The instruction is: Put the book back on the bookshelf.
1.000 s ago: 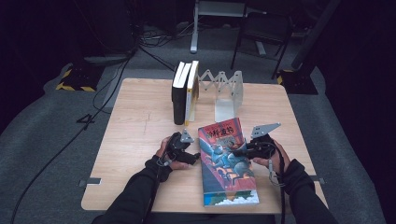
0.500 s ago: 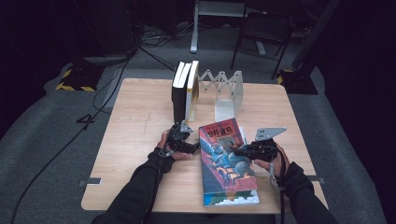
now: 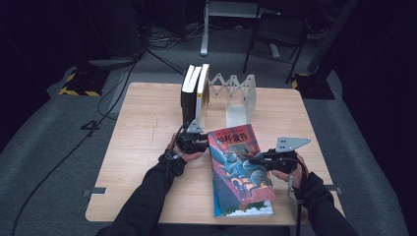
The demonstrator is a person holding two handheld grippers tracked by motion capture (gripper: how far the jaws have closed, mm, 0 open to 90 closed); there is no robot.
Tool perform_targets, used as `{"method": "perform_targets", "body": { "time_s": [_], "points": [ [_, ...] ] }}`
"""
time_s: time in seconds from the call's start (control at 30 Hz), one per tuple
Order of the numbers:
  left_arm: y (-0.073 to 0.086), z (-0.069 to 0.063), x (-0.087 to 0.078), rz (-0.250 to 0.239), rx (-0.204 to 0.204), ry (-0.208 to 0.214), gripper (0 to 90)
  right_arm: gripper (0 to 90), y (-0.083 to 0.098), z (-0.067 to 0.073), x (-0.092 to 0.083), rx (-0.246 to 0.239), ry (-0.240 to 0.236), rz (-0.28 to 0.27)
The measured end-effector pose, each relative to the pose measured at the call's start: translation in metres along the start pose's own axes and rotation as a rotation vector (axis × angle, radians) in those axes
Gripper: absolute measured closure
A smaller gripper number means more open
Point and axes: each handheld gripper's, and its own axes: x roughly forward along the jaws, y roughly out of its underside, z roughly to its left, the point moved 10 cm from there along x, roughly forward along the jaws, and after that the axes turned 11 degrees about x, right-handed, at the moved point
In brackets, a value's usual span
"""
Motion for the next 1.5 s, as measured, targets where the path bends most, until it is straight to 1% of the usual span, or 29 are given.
{"method": "perform_targets", "body": {
  "time_s": [0.03, 0.07, 0.1, 0.17, 0.2, 0.27, 0.33, 0.37, 0.4, 0.47, 0.53, 0.6, 0.67, 0.7, 0.77, 0.83, 0.9, 0.97, 1.0, 1.07, 1.13, 1.17, 1.27, 1.3, 1.33, 1.37, 1.43, 1.47, 1.5],
  "points": [
    [0.0, 0.0, 0.0, 0.0, 0.0, 0.0, 71.0, 80.7, -0.002, 0.001, -0.003, 0.0, -0.005, -0.016],
    [-0.008, -0.002, -0.004, -0.026, 0.016, 0.021, 71.0, 80.7, -0.002, 0.001, -0.003, 0.0, -0.005, -0.016],
    [-0.017, -0.004, -0.009, -0.046, 0.028, 0.029, 75.5, 78.4, -0.004, 0.001, -0.006, -0.001, -0.014, -0.024],
    [-0.033, -0.006, -0.018, -0.07, 0.068, 0.041, 80.8, 75.6, -0.007, 0.001, -0.01, -0.006, -0.024, -0.037],
    [-0.042, -0.007, -0.022, -0.076, 0.086, 0.04, 83.5, 73.7, -0.008, 0.001, -0.01, -0.003, -0.033, -0.04],
    [-0.052, -0.008, -0.027, -0.073, 0.12, 0.038, 87.7, 73.3, -0.011, 0.0, -0.009, -0.011, -0.028, -0.036],
    [-0.067, -0.005, -0.035, -0.078, 0.135, 0.025, 89.8, 74.4, -0.016, 0.0, -0.009, -0.027, -0.018, -0.048],
    [-0.067, -0.005, -0.035, -0.078, 0.135, 0.025, 89.9, 74.4, -0.016, 0.0, -0.009, -0.027, -0.018, -0.048],
    [-0.073, -0.003, -0.039, -0.083, 0.146, 0.019, 89.9, 77.5, -0.021, 0.0, -0.01, -0.028, -0.014, -0.073],
    [-0.084, 0.001, -0.045, -0.088, 0.153, 0.003, 90.0, 82.2, -0.03, -0.003, -0.012, -0.055, 0.033, -0.111],
    [-0.097, 0.004, -0.053, -0.095, 0.176, -0.012, 90.0, 84.2, -0.037, -0.005, -0.013, -0.069, 0.062, -0.142],
    [-0.106, 0.004, -0.06, -0.092, 0.199, -0.025, 90.0, 85.1, -0.043, -0.007, -0.015, -0.112, 0.117, -0.18],
    [-0.114, 0.002, -0.067, -0.102, 0.216, -0.022, 89.9, 85.4, -0.048, -0.005, -0.018, -0.162, 0.184, -0.219],
    [-0.116, -0.001, -0.07, -0.113, 0.218, -0.016, 89.9, 85.5, -0.049, -0.002, -0.02, -0.183, 0.203, -0.236],
    [-0.119, -0.009, -0.076, -0.143, 0.23, -0.008, 89.9, 85.6, -0.046, 0.006, -0.026, -0.213, 0.217, -0.261],
    [-0.12, -0.017, -0.081, -0.163, 0.235, -0.014, 89.5, 85.7, -0.041, 0.014, -0.032, -0.217, 0.227, -0.286],
    [-0.119, -0.019, -0.082, -0.162, 0.243, -0.021, 87.7, 85.8, -0.035, 0.02, -0.037, -0.232, 0.24, -0.296],
    [-0.116, -0.025, -0.085, -0.16, 0.251, -0.035, 86.1, 85.8, -0.032, 0.023, -0.04, -0.227, 0.235, -0.303],
    [-0.114, -0.028, -0.086, -0.162, 0.252, -0.03, 84.8, 85.7, -0.03, 0.026, -0.043, -0.225, 0.233, -0.309],
    [-0.11, -0.033, -0.086, -0.148, 0.263, -0.04, 80.2, 85.7, -0.026, 0.031, -0.049, -0.24, 0.243, -0.304],
    [-0.103, -0.04, -0.087, -0.135, 0.268, -0.053, 76.2, 85.7, -0.023, 0.032, -0.052, -0.231, 0.243, -0.309],
    [-0.1, -0.043, -0.087, -0.131, 0.26, -0.069, 72.4, 85.7, -0.021, 0.032, -0.053, -0.234, 0.254, -0.308],
    [-0.085, -0.053, -0.086, -0.083, 0.254, -0.105, 62.3, 85.7, -0.019, 0.033, -0.056, -0.23, 0.247, -0.303],
    [-0.081, -0.057, -0.086, -0.085, 0.243, -0.098, 59.0, 85.7, -0.018, 0.033, -0.056, -0.235, 0.25, -0.299],
    [-0.071, -0.064, -0.086, -0.081, 0.221, -0.073, 57.4, 85.7, -0.018, 0.033, -0.056, -0.239, 0.25, -0.299],
    [-0.071, -0.064, -0.086, -0.081, 0.221, -0.073, 51.6, 85.7, -0.018, 0.033, -0.056, -0.239, 0.25, -0.299],
    [-0.057, -0.07, -0.084, -0.054, 0.221, -0.086, 49.3, 85.7, -0.016, 0.033, -0.056, -0.237, 0.256, -0.296],
    [-0.053, -0.073, -0.083, -0.05, 0.213, -0.081, 48.0, 85.6, -0.016, 0.032, -0.057, -0.238, 0.261, -0.295],
    [-0.047, -0.077, -0.082, -0.05, 0.201, -0.064, 46.0, 85.6, -0.016, 0.032, -0.057, -0.235, 0.263, -0.297]
  ]
}}
